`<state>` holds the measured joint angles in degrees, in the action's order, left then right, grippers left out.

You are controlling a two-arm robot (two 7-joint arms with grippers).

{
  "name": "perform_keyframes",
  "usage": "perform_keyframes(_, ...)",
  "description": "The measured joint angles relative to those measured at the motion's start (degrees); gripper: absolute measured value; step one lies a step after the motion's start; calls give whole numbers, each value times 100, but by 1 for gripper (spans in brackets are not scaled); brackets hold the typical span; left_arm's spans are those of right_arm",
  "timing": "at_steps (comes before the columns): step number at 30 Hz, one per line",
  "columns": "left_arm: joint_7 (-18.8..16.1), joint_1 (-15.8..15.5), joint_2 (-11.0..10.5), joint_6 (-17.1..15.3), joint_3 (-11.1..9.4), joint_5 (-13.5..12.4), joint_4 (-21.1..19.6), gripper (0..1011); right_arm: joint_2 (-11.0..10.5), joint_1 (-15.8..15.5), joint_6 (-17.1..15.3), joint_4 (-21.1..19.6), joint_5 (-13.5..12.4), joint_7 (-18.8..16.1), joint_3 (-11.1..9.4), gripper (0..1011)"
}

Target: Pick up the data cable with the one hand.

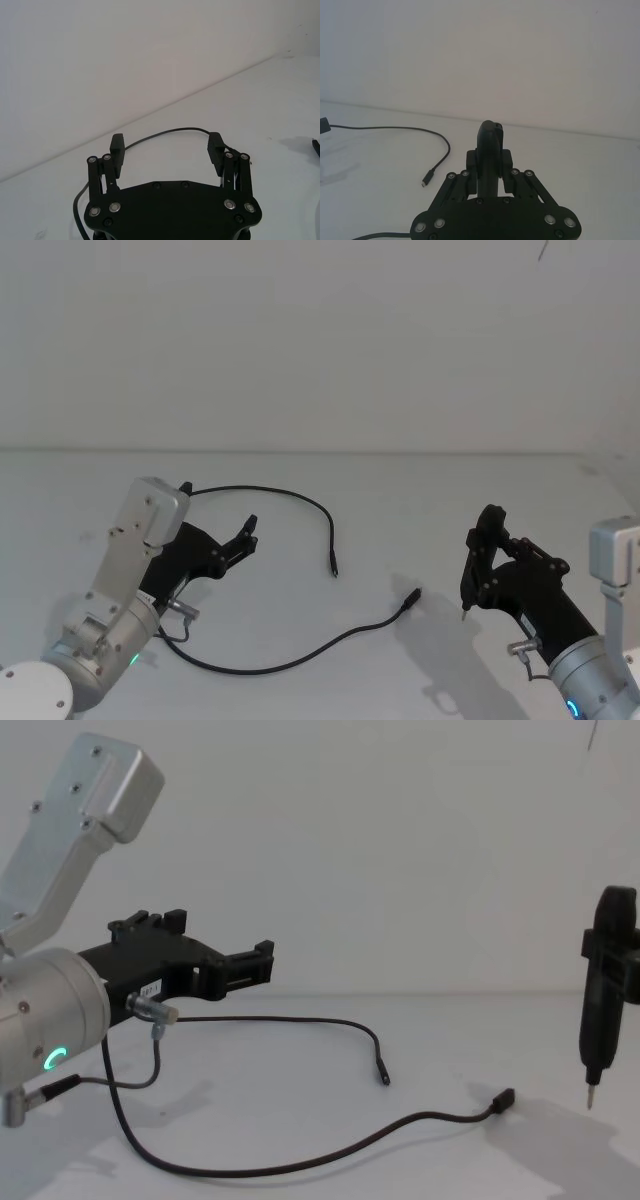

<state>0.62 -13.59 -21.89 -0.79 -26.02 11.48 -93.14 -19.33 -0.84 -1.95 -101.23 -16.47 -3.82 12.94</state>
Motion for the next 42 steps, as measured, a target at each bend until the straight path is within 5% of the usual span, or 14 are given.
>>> perform_keyframes(35,12,-1,-1,-8,0,3,-3,1001,0,0,0,0,0,0,0,279)
perform_keyframes(42,283,-52,-81,-119,0,107,-51,1001,0,0,0,0,1,0,0,279)
